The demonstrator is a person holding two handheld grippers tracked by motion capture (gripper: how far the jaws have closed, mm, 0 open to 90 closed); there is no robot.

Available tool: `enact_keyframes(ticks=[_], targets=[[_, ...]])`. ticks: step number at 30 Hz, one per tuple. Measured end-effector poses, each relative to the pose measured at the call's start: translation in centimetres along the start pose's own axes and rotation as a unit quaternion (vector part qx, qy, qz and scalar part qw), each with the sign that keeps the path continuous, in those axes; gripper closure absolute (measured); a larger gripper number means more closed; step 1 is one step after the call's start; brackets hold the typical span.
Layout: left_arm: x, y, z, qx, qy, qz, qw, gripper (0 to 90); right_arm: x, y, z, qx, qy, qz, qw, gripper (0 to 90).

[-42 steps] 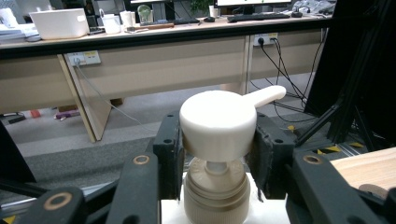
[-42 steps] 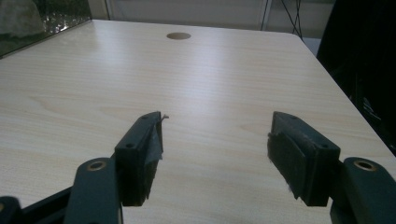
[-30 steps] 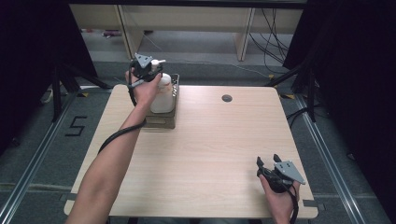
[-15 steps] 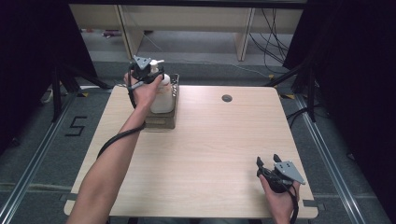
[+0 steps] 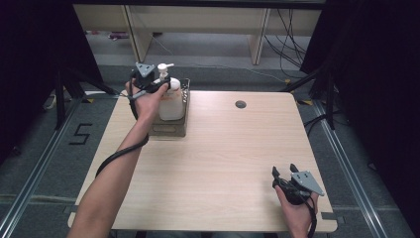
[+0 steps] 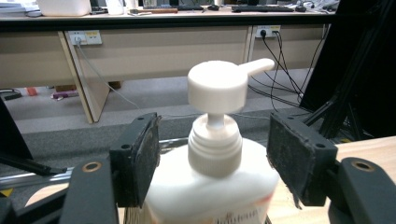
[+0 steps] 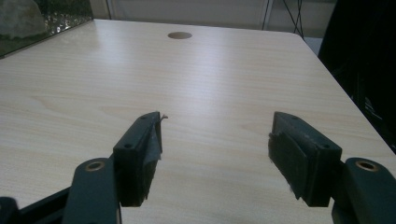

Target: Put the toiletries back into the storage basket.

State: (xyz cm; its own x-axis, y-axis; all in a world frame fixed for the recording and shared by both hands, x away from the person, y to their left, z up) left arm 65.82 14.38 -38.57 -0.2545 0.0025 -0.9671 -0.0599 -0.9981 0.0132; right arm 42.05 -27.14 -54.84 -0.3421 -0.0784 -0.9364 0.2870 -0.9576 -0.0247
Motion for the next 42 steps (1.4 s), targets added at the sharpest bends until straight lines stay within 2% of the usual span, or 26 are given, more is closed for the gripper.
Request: enact_keyframes(ticks=[4, 10, 12, 16, 19, 25, 28, 31, 34, 37, 39, 40, 42], targets=[[-0.1, -0.1, 1.0, 0.004, 0.003, 0.001, 1.0000, 33.6, 0.0, 0.0, 0.0, -0.001, 0.000, 0.000, 1.0000, 35.2], [0.2, 0.1, 2.6, 0.018, 0.008, -0.013, 0.9997, 33.4, 0.1, 0.1, 0.0, 0.007, -0.003, 0.001, 1.0000, 35.1], [0.5, 0.1, 3.2, 0.022, 0.009, -0.021, 0.9995, 33.0, 0.0, -0.2, 0.0, -0.008, 0.002, -0.009, 0.9999, 35.1], [1.3, -0.4, 4.6, 0.024, 0.014, -0.024, 0.9993, 33.0, 0.0, -0.2, 0.0, -0.010, 0.000, -0.009, 0.9999, 35.1], [2.2, -0.6, 5.5, 0.027, 0.014, -0.024, 0.9992, 33.2, -0.1, -0.3, -0.1, -0.010, 0.008, -0.010, 0.9999, 35.1], [3.6, -0.4, 7.5, 0.043, 0.024, -0.025, 0.9984, 33.0, -0.1, -0.2, 0.0, -0.003, 0.005, -0.007, 1.0000, 35.0], [4.6, -0.3, 8.3, 0.051, 0.029, -0.027, 0.9979, 32.4, -0.1, -0.2, -0.1, -0.010, 0.007, -0.010, 0.9999, 35.0], [5.7, -0.4, 9.0, 0.055, 0.026, -0.033, 0.9976, 32.5, -0.1, -0.2, -0.1, -0.006, 0.010, -0.012, 0.9999, 34.9], [7.1, -0.4, 9.7, 0.064, 0.015, -0.028, 0.9974, 32.5, -0.1, -0.1, 0.1, -0.002, 0.004, -0.011, 0.9999, 34.8], [8.3, -0.9, 10.4, 0.059, 0.014, -0.035, 0.9975, 32.6, -0.1, -0.2, -0.1, -0.004, 0.010, -0.014, 0.9998, 34.7], [9.2, -1.1, 10.9, 0.060, 0.013, -0.037, 0.9975, 32.6, -0.1, -0.2, 0.0, -0.003, 0.005, -0.011, 0.9999, 34.8], [9.6, -1.1, 11.0, 0.060, 0.011, -0.039, 0.9974, 32.7, -0.1, 0.0, 0.0, 0.002, 0.005, -0.001, 1.0000, 34.8], [10.4, -1.0, 11.4, 0.068, 0.008, -0.038, 0.9969, 32.9, -0.1, -0.1, 0.0, 0.002, 0.006, -0.003, 1.0000, 34.8]])
Point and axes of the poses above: each handheld gripper's, and its own axes: z roughly backward along the jaws, x roughly out of its underside, y roughly to its right, the point moved 10 cm from there along -z, roughly forward along the jaws, and after that the axes turned 8 degrees about -x, right-handed, at the moved point
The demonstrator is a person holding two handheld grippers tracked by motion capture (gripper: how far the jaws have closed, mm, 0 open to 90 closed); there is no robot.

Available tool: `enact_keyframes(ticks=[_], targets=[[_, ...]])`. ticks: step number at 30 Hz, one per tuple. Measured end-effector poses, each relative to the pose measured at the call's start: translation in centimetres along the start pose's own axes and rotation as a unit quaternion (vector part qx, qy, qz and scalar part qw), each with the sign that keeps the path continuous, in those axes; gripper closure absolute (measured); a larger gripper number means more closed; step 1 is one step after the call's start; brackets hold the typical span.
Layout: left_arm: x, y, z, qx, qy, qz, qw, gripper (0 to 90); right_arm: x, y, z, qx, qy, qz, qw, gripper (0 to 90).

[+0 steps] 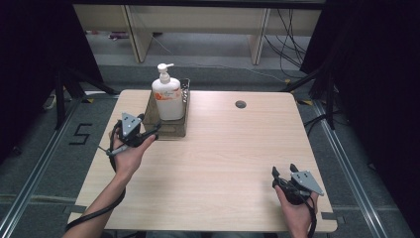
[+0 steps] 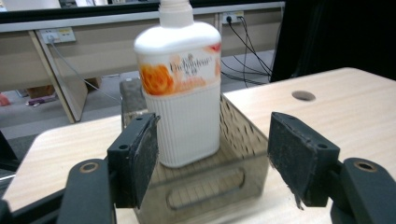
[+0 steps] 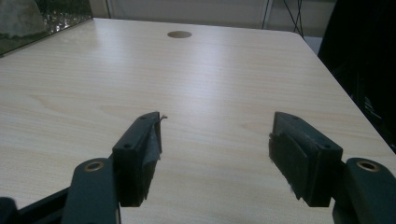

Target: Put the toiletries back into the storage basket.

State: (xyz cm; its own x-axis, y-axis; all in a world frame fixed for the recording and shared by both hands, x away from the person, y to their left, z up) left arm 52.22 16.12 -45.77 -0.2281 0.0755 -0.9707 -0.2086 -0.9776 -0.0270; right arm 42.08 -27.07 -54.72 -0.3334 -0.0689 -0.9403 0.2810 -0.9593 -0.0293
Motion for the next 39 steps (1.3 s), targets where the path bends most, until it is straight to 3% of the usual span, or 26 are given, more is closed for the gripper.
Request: enact_keyframes(ticks=[1, 2, 4, 12, 13, 19, 24, 25, 28, 29, 31, 32, 39], targets=[[0.4, 0.1, 0.2, 0.003, -0.003, -0.002, 1.0000, 32.9, 0.0, 0.0, 0.0, 0.001, 0.001, 0.002, 1.0000, 34.8], [0.9, 0.1, 0.3, 0.004, -0.004, -0.004, 1.0000, 32.9, 0.1, -0.3, 0.0, -0.001, -0.001, -0.018, 0.9998, 34.8], [1.8, 0.1, 0.7, 0.005, -0.004, -0.006, 1.0000, 33.3, 0.0, 0.0, 0.0, 0.001, 0.001, 0.002, 1.0000, 34.8], [6.6, 0.8, 1.7, 0.023, -0.018, -0.010, 0.9995, 34.2, 0.1, -0.1, 0.1, 0.001, -0.006, -0.004, 1.0000, 34.8], [7.1, 0.9, 1.8, 0.024, -0.021, -0.011, 0.9994, 34.2, 0.3, -0.4, 0.1, 0.001, -0.010, -0.026, 0.9996, 34.9], [9.5, 1.2, 2.2, 0.028, -0.033, -0.017, 0.9989, 34.1, 0.0, 0.1, 0.1, 0.003, -0.004, 0.002, 1.0000, 34.8], [10.1, 1.0, 2.2, 0.021, -0.024, -0.014, 0.9994, 34.2, 0.0, 0.1, 0.0, 0.000, 0.000, 0.003, 1.0000, 34.8], [10.1, 1.0, 2.3, 0.020, -0.024, -0.013, 0.9994, 34.3, 0.1, -0.3, 0.1, -0.002, -0.003, -0.020, 0.9998, 34.8], [9.9, 1.0, 2.4, 0.016, -0.009, -0.012, 0.9998, 34.4, 0.1, -0.3, 0.1, -0.002, -0.001, -0.023, 0.9997, 34.8], [9.9, 1.0, 2.5, 0.015, -0.009, -0.014, 0.9998, 34.4, 0.0, -0.1, -0.1, -0.006, 0.004, -0.008, 0.9999, 34.8], [9.9, 0.9, 2.5, 0.014, -0.008, -0.011, 0.9998, 34.4, 0.1, -0.2, 0.1, -0.002, -0.003, -0.023, 0.9997, 34.8], [9.9, 0.8, 2.5, 0.013, -0.007, -0.010, 0.9998, 34.3, 0.0, 0.1, 0.1, -0.001, 0.001, -0.005, 1.0000, 34.7], [9.9, 0.6, 2.4, 0.011, -0.009, -0.007, 0.9999, 36.4, 0.0, -0.2, -0.1, -0.010, 0.005, -0.010, 0.9999, 34.7]])
Point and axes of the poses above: each handheld gripper's, and its own axes: z roughly backward along the jaws, x roughly out of its underside, y roughly to its right, the point moved 10 cm from there along -z, roughly forward along the jaws, and after that the axes turned 8 degrees about -x, right-handed, at the moved point
